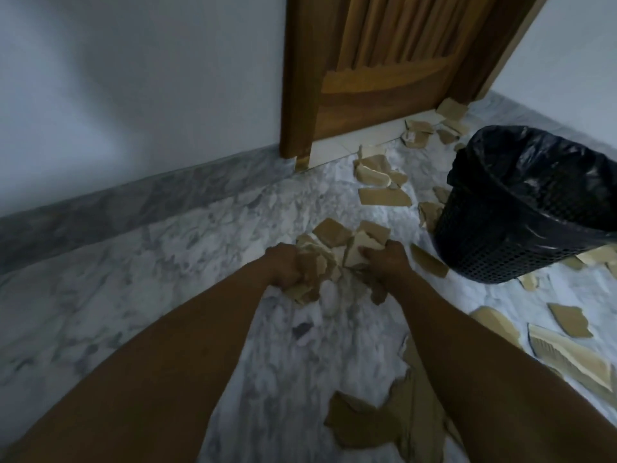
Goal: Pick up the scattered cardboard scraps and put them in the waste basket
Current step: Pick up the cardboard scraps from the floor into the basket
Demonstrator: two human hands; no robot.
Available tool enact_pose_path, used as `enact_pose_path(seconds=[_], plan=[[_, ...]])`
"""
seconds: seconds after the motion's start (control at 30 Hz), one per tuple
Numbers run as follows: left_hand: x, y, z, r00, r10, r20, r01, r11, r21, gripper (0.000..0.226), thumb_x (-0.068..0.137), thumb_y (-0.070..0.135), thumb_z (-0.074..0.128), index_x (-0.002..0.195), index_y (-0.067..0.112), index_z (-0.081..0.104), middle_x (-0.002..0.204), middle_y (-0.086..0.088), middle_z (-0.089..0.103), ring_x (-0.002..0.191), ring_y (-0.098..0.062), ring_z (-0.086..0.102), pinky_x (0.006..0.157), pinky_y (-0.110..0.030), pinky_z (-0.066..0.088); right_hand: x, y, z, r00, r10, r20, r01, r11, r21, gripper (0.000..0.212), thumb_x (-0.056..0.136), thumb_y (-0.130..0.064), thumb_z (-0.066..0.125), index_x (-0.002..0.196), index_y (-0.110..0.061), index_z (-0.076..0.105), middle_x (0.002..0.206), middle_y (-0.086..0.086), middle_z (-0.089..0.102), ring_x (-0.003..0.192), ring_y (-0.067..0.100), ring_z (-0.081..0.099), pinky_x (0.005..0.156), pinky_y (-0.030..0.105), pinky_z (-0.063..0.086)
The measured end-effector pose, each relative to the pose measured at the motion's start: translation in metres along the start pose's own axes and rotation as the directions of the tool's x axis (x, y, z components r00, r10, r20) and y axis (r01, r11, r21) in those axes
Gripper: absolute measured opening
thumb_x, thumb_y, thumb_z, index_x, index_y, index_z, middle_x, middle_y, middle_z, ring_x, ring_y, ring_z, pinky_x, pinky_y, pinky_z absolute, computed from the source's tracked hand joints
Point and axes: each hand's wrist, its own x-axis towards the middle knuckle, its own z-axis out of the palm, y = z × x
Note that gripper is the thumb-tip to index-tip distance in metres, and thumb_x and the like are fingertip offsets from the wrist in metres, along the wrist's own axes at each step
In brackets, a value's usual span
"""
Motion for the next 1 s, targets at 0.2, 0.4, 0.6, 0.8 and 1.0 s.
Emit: enact_pose_path(seconds=[0.2, 0.4, 0.6, 0.8, 1.0], plan=[[0.06, 0.03, 0.012, 0.994, -0.029, 0.106, -0.019, 0.904, 0.427, 0.088, 0.085, 0.048, 0.067, 0.155, 0.021, 0.021, 0.164, -0.006, 0.003, 0.144, -0.038, 0.017, 0.115, -0.052, 0.029, 0.083, -0.008, 0.011, 0.966, 0.125, 0.226, -0.103, 0.989, -0.108, 0.07, 0.086, -0.032, 0.074, 0.141, 0.0, 0.046, 0.139, 0.02, 0.051, 0.121, 0.04, 0.055, 0.096, 0.05, 0.052], [0.081, 0.057, 0.013, 0.985, -0.137, 0.103, 0.071, 0.873, 0.483, 0.1, 0.081, 0.044, 0.077, 0.156, 0.021, 0.016, 0.156, -0.012, 0.018, 0.136, -0.039, 0.028, 0.115, -0.047, 0.031, 0.117, -0.02, 0.054, 0.938, 0.153, 0.31, -0.002, 0.899, -0.438, 0.08, 0.091, -0.044, 0.061, 0.153, -0.016, 0.02, 0.159, 0.011, 0.013, 0.144, 0.035, 0.018, 0.114, 0.055, 0.026], [0.085, 0.064, 0.019, 0.93, -0.367, 0.017, 0.319, 0.83, 0.457, 0.09, 0.064, 0.046, 0.076, 0.138, 0.019, 0.033, 0.132, -0.009, 0.041, 0.107, -0.026, 0.048, 0.089, -0.038, 0.048, 0.108, -0.016, 0.081, 0.923, 0.239, 0.301, -0.113, 0.917, -0.382, 0.059, 0.091, -0.034, 0.058, 0.143, -0.019, 0.034, 0.146, 0.011, 0.032, 0.134, 0.032, 0.03, 0.104, 0.057, 0.027], [0.08, 0.051, 0.022, 0.948, -0.316, 0.028, 0.231, 0.746, 0.624, 0.065, 0.076, 0.044, 0.072, 0.135, 0.026, 0.048, 0.129, -0.007, 0.039, 0.115, -0.031, 0.041, 0.101, -0.049, 0.038, 0.121, -0.027, 0.091, 0.872, 0.349, 0.343, -0.161, 0.866, -0.473, 0.053, 0.087, -0.025, 0.059, 0.138, -0.016, 0.047, 0.146, 0.014, 0.036, 0.136, 0.037, 0.031, 0.111, 0.061, 0.02], [0.084, 0.046, 0.019, 0.952, -0.3, 0.055, 0.222, 0.804, 0.551, 0.058, 0.075, 0.05, 0.076, 0.121, 0.018, 0.061, 0.12, -0.007, 0.059, 0.107, -0.024, 0.056, 0.093, -0.039, 0.05, 0.129, -0.021, 0.089, 0.868, 0.34, 0.362, -0.217, 0.915, -0.339, 0.042, 0.086, -0.024, 0.063, 0.125, -0.013, 0.055, 0.133, 0.01, 0.051, 0.124, 0.033, 0.047, 0.11, 0.054, 0.034]])
